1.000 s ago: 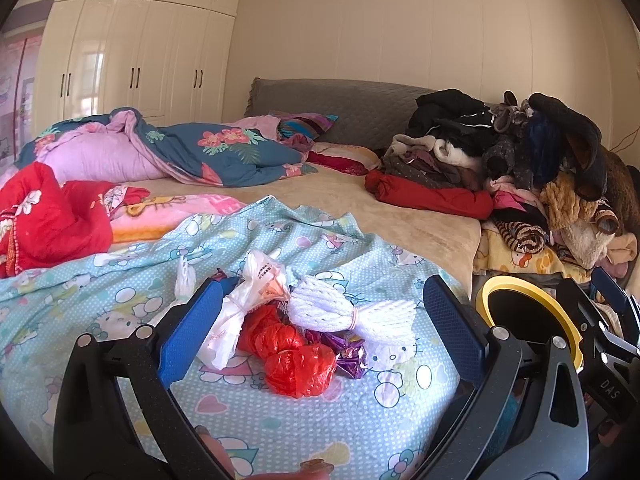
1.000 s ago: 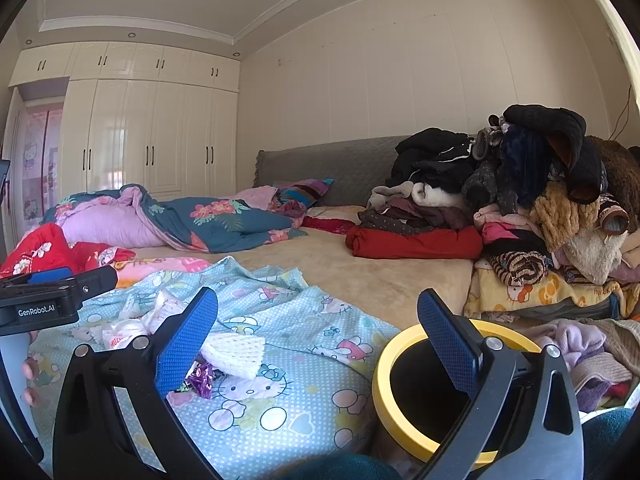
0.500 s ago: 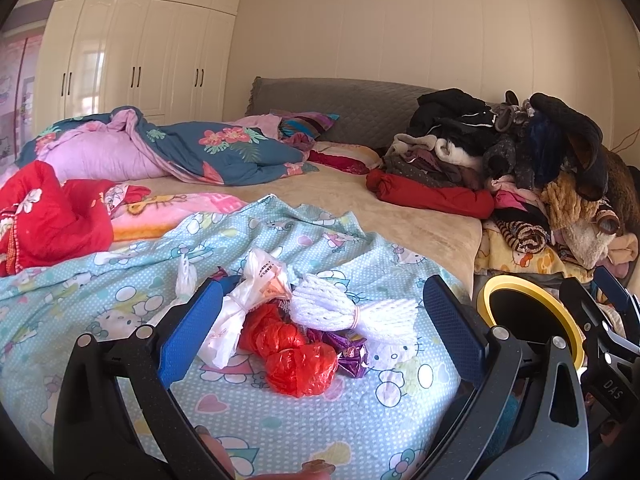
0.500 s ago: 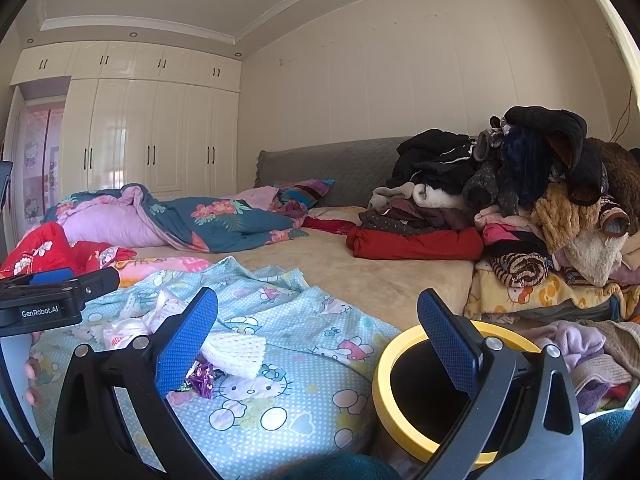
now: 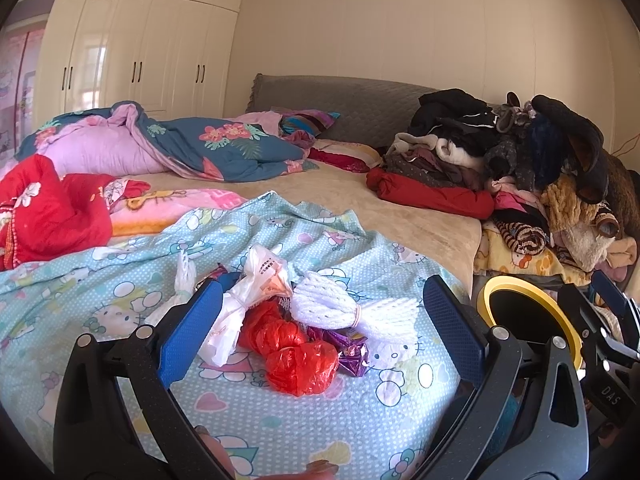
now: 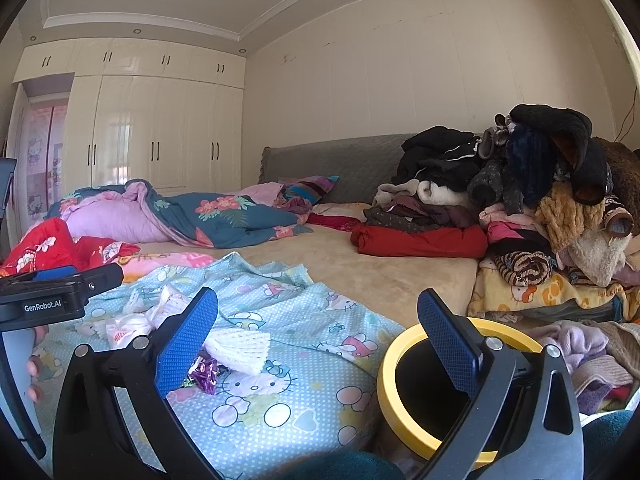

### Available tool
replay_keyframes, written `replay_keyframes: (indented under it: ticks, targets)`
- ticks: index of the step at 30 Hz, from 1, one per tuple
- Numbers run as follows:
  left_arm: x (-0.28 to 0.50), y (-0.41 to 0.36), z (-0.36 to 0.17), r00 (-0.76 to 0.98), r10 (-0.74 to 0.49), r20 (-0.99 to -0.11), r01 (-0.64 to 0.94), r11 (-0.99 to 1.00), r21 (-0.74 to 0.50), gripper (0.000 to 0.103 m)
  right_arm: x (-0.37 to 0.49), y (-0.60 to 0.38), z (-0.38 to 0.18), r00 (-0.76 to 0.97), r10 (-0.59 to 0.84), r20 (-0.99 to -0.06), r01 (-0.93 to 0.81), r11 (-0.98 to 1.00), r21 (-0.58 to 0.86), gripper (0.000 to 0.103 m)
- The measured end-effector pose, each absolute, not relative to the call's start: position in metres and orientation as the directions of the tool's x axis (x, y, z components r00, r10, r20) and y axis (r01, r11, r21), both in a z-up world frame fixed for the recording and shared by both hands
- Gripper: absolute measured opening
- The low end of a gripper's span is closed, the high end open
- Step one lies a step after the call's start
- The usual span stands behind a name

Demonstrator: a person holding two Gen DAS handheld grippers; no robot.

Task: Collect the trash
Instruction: 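Grasp the white plastic bag with the left tool while the right tool grasps the white mesh bundle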

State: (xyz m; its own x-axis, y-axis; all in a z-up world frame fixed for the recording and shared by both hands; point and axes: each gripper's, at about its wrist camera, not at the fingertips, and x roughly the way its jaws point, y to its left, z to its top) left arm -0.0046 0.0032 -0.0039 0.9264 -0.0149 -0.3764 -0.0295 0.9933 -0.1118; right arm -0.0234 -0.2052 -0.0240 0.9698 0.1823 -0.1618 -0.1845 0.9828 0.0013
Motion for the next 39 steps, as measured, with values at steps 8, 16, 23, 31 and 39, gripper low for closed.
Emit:
replay_keyframes:
  ticks: [8,16,23,31,39]
  targets:
    - [-0.001,0.024,-0.009,0.924,0.027,-0.381,-0.093,0.983,-0.156,0.092,-0.008,-0.181,-0.023,0.928,0.302,-0.22,-0.313,0.95,-0.016,0.097]
    - [0.005,0.068,-0.013,0.91,0.092,-0.405,-0.19,0.959,-0.209,0.092,0.019,-0.137,-0.028,0.834,0.435,-0.339,-0.48,0.875,-0.059,0.097]
    - [0.01,0.103,-0.027,0.887,0.118,-0.446,-0.248,0.937,-0.245,0.092,0.032,-0.102,-0.029,0.777,0.501,-0.38,-0.585,0.798,-0.146,0.097]
    - [0.025,0.13,-0.052,0.857,0.05,-0.513,-0.223,0.934,-0.281,0.092,0.073,-0.083,-0.042,0.724,0.493,-0.483,-0.64,0.741,-0.203,0.097]
    - [0.047,0.126,-0.069,0.826,-0.058,-0.561,-0.154,0.933,-0.325,0.092,0.113,-0.094,-0.064,0.691,0.452,-0.564,-0.661,0.711,-0.238,0.097]
